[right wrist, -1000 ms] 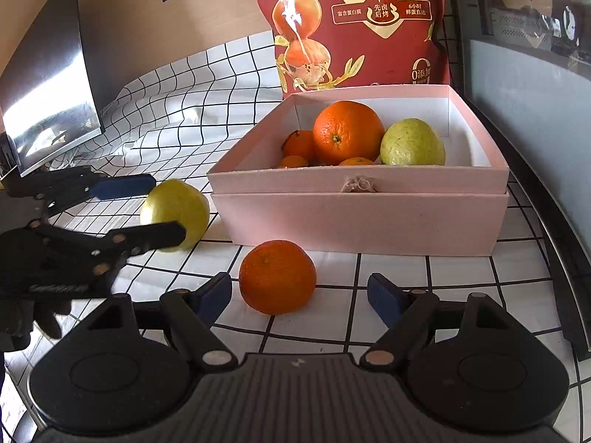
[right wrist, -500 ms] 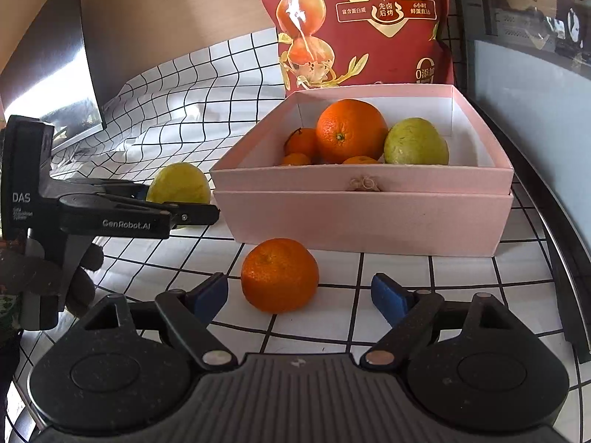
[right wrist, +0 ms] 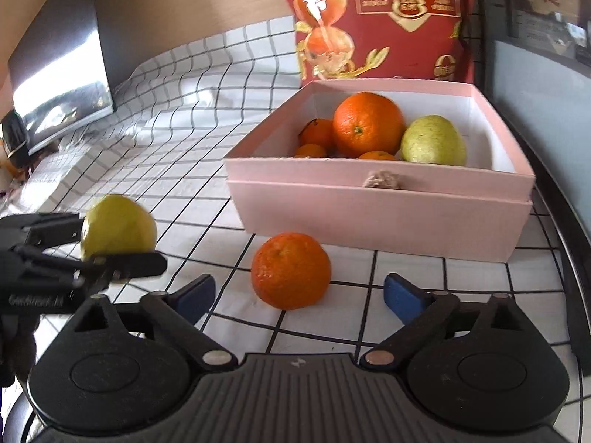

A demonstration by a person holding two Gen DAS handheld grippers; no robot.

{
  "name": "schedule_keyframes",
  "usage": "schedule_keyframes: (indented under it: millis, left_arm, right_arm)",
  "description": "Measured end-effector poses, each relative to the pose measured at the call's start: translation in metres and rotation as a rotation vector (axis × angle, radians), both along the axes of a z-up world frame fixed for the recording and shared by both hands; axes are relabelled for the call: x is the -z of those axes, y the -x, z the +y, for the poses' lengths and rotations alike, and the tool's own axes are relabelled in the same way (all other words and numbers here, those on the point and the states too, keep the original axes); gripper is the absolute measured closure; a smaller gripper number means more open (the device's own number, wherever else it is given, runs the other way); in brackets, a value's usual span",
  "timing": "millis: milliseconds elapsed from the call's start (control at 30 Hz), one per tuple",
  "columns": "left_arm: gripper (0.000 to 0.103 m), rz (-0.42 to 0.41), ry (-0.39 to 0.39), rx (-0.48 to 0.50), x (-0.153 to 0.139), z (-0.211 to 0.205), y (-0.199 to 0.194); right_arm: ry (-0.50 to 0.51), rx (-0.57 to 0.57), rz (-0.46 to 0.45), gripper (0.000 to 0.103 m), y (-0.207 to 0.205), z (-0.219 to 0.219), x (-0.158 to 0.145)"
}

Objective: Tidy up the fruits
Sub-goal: 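Hold the yellow pear with the left gripper while the right gripper positions over the mandarin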

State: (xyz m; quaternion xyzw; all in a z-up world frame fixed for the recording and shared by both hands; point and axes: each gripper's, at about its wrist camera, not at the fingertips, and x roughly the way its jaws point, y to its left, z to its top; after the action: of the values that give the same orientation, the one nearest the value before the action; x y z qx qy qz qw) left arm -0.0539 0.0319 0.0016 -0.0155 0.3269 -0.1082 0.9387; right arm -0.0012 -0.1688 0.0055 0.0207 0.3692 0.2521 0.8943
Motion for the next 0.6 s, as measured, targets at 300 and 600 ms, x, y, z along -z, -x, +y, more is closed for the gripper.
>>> schedule_keyframes:
  millis: [300,600]
  left_arm:
    - [0.038,-0.011,0.009,-0.065,0.004,-0.002,0.001]
    - [0.037,-0.012,0.028,-0.058,0.005,0.002,0.002]
  right_arm:
    - [0.065,-0.048,0.007,0.0,0.002,0.008,-0.001]
    - [0.176,-0.082,0.009,0.003,0.007,0.026,-0.004]
